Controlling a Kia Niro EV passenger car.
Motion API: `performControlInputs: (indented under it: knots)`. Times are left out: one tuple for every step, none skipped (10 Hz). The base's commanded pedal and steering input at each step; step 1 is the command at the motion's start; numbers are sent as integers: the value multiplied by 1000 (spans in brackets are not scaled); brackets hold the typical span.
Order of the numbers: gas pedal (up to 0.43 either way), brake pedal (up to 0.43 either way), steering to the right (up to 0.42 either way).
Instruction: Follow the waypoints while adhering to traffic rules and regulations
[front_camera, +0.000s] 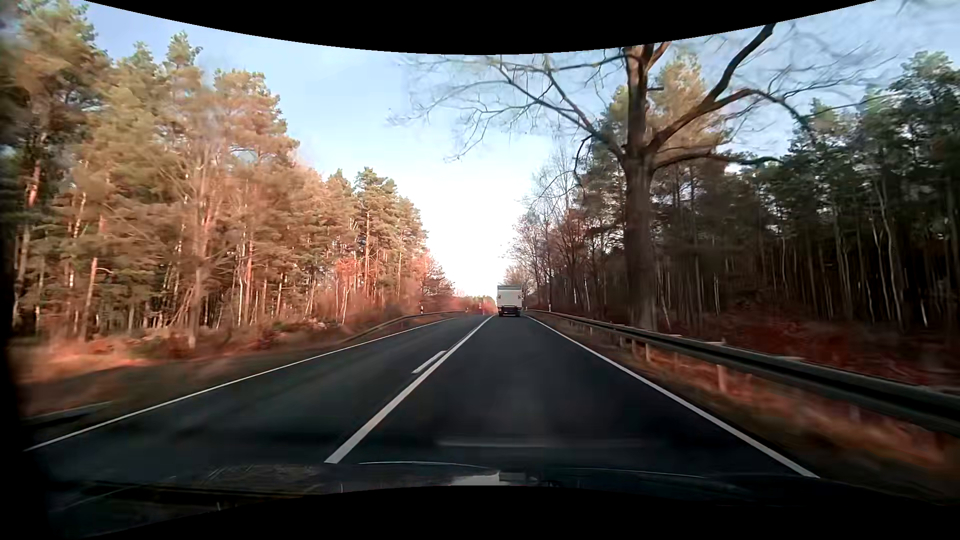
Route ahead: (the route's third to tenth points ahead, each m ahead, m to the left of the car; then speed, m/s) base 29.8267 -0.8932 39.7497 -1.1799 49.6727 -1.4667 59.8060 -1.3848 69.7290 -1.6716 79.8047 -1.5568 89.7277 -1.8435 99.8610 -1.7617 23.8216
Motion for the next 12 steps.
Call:
performControlInputs:
  knots:
    - [228,0,1]
    - [228,0,1]
    - [228,0,1]
    - [228,0,1]
    - [220,0,1]
    - [209,0,0]
    - [197,0,0]
    - [197,0,0]
    - [197,0,0]
    - [197,0,0]
    - [189,0,0]
    - [177,0,0]
